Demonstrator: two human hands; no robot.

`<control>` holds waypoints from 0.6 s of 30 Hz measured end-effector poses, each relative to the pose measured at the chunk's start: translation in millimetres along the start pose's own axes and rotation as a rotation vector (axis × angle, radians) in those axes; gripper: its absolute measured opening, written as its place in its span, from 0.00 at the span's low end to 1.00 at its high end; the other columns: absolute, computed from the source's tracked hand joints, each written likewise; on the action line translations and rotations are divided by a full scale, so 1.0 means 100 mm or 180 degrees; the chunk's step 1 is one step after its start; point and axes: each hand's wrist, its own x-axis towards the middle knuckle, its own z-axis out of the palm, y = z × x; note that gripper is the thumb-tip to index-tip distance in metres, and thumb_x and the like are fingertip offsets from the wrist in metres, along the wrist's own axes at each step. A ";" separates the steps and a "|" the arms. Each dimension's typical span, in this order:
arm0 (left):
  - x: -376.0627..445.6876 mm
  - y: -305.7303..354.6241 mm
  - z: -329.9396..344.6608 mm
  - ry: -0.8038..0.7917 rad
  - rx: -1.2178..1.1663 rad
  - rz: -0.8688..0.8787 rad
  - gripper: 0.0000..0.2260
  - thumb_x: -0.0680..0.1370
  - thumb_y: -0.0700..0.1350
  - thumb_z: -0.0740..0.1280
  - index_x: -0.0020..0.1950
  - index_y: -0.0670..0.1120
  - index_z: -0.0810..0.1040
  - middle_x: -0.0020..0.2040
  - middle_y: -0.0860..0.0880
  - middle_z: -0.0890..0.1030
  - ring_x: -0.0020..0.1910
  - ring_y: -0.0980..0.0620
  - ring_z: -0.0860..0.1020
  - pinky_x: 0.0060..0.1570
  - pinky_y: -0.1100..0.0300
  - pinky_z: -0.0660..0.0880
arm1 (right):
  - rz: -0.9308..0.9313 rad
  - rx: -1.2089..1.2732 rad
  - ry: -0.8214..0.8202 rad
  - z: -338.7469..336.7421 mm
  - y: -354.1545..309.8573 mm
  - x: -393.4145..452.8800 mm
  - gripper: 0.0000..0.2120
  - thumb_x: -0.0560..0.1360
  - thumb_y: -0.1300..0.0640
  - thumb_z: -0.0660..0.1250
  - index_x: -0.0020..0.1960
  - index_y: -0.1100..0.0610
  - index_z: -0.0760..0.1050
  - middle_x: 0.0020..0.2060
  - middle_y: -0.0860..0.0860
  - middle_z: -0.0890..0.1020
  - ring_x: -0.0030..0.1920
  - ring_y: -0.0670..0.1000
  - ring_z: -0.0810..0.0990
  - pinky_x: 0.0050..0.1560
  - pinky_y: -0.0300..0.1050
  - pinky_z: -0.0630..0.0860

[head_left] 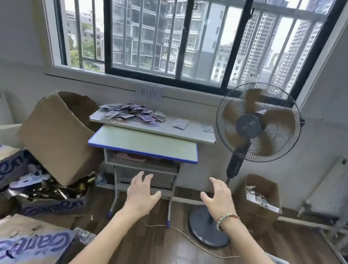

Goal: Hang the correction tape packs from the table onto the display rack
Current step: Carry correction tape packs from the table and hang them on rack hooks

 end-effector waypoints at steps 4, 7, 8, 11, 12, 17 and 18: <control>0.77 0.11 0.04 0.0135 0.0054 0.0034 0.28 0.79 0.51 0.65 0.76 0.45 0.60 0.77 0.43 0.58 0.77 0.45 0.55 0.74 0.48 0.57 | -0.0165 -0.0042 -0.0065 0.02 -0.01 0.81 0.28 0.77 0.53 0.65 0.74 0.58 0.61 0.71 0.54 0.66 0.71 0.53 0.63 0.71 0.43 0.58; 1.19 0.13 0.09 0.0115 0.0141 -0.0023 0.29 0.79 0.50 0.65 0.77 0.45 0.59 0.77 0.44 0.58 0.77 0.45 0.54 0.75 0.49 0.56 | -0.0152 -0.0049 -0.0229 0.14 0.01 1.24 0.28 0.77 0.53 0.65 0.74 0.58 0.61 0.71 0.55 0.66 0.71 0.54 0.64 0.70 0.43 0.59; 1.31 0.14 0.13 0.0097 0.0139 -0.0046 0.29 0.79 0.50 0.65 0.77 0.45 0.59 0.77 0.44 0.58 0.77 0.45 0.55 0.75 0.49 0.56 | -0.0161 -0.0048 -0.0257 0.17 0.03 1.35 0.28 0.77 0.53 0.65 0.74 0.58 0.61 0.71 0.54 0.66 0.71 0.54 0.64 0.70 0.43 0.59; 1.69 0.15 0.21 0.0112 0.0138 -0.0031 0.29 0.78 0.51 0.66 0.76 0.44 0.61 0.75 0.44 0.62 0.75 0.46 0.59 0.73 0.50 0.59 | -0.0190 -0.0020 -0.0258 0.26 0.10 1.77 0.28 0.77 0.53 0.65 0.74 0.57 0.61 0.70 0.54 0.67 0.71 0.54 0.64 0.70 0.43 0.59; 1.82 0.15 0.24 0.0110 0.0158 -0.0021 0.29 0.78 0.50 0.66 0.75 0.43 0.62 0.74 0.44 0.64 0.74 0.46 0.61 0.72 0.49 0.60 | -0.0152 -0.0001 -0.0281 0.29 0.11 1.90 0.28 0.77 0.53 0.65 0.74 0.57 0.61 0.71 0.54 0.66 0.71 0.54 0.64 0.70 0.43 0.59; 2.56 0.11 0.41 0.0008 0.0199 -0.0004 0.28 0.78 0.50 0.66 0.75 0.42 0.61 0.73 0.43 0.65 0.73 0.45 0.62 0.72 0.51 0.60 | -0.0029 -0.0026 -0.0360 0.50 0.25 2.53 0.28 0.77 0.53 0.65 0.74 0.58 0.61 0.71 0.54 0.66 0.71 0.53 0.63 0.70 0.42 0.59; 2.73 0.12 0.45 -0.0008 0.0202 0.0014 0.28 0.78 0.50 0.66 0.75 0.42 0.62 0.73 0.43 0.65 0.72 0.45 0.62 0.72 0.51 0.60 | -0.0012 -0.0048 -0.0361 0.54 0.27 2.68 0.28 0.77 0.53 0.65 0.74 0.58 0.60 0.71 0.54 0.66 0.71 0.53 0.63 0.70 0.41 0.58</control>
